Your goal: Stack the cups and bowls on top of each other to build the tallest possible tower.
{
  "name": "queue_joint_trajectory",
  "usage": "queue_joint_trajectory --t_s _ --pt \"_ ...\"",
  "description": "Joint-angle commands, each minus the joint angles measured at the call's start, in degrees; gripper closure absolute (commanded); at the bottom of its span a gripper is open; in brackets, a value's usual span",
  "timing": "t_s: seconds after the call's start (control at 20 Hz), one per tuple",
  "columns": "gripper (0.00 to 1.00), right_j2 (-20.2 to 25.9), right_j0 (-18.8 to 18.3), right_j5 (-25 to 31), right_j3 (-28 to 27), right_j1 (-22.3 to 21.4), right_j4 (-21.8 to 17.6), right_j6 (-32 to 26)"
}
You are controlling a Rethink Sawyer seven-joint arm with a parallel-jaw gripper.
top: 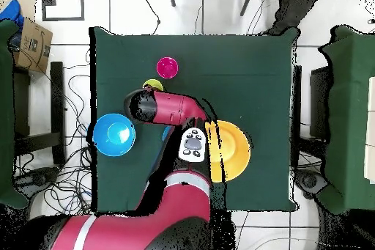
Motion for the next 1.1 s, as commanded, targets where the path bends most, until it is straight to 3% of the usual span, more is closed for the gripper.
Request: queue_joint_trajectory --t_s 0.05,0.9,1.1 --pt "0.00 5.84 -1.09 2.33 3.18 0.36 -2.02 1.56" --pt "0.00 6.99 -1.55 1.66 3.32 1.15 -1.81 1.59" --pt "0.00 5.35 -0.30 2.10 1.43 2.59 -2.34 1.84"
